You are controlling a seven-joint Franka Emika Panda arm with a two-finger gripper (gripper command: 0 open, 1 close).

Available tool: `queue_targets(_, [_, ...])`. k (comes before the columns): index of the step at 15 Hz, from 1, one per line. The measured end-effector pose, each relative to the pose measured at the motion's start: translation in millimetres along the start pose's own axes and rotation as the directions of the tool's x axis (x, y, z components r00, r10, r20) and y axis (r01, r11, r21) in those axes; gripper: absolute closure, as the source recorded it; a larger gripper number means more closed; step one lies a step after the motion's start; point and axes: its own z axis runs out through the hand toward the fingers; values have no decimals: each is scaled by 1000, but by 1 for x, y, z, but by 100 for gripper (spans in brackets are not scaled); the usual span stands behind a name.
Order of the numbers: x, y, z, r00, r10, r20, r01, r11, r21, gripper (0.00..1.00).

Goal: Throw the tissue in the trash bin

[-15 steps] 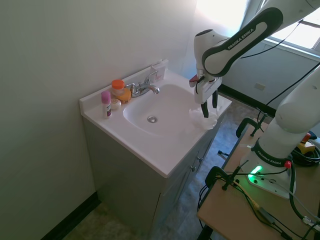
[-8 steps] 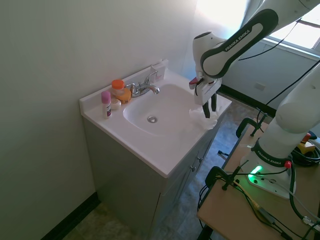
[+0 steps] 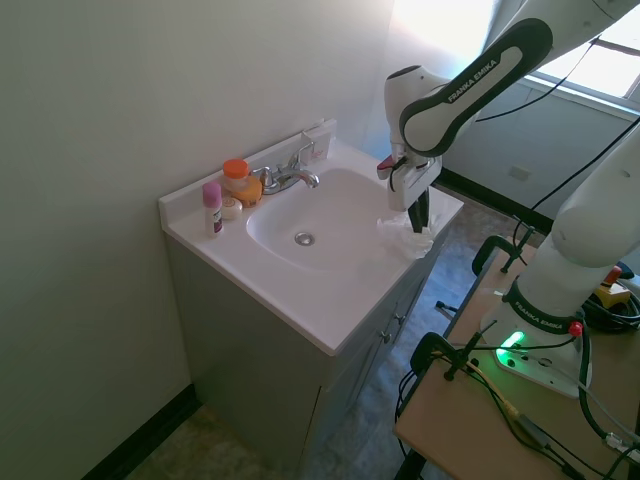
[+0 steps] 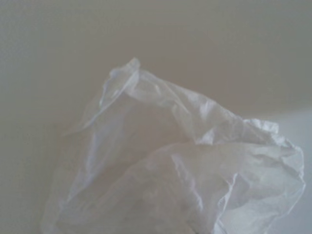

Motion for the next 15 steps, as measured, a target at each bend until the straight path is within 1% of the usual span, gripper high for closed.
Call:
queue_targets(3, [1, 0, -1, 1000, 2, -4, -2, 1000, 6, 100])
queue_targets(7, [9, 10, -19, 1000, 12, -23, -11, 999, 45, 100])
queue_targets(9, [13, 18, -38, 999, 22, -27, -20, 997, 74, 100])
queue_targets(10, [15, 23, -55, 999, 30, -34, -27, 995, 95, 100])
queue_targets(11, [17, 29, -76, 998, 44, -41, -38, 991, 128, 100])
queue_targets(12, [20, 38, -102, 997, 64, -48, -55, 984, 171, 100])
queue_targets(13, [24, 48, -127, 994, 94, -60, -78, 972, 221, 100])
queue_targets(14, [30, 59, -148, 989, 131, -64, -109, 956, 271, 100])
queue_targets(15, [40, 73, -166, 982, 176, -64, -147, 937, 317, 100])
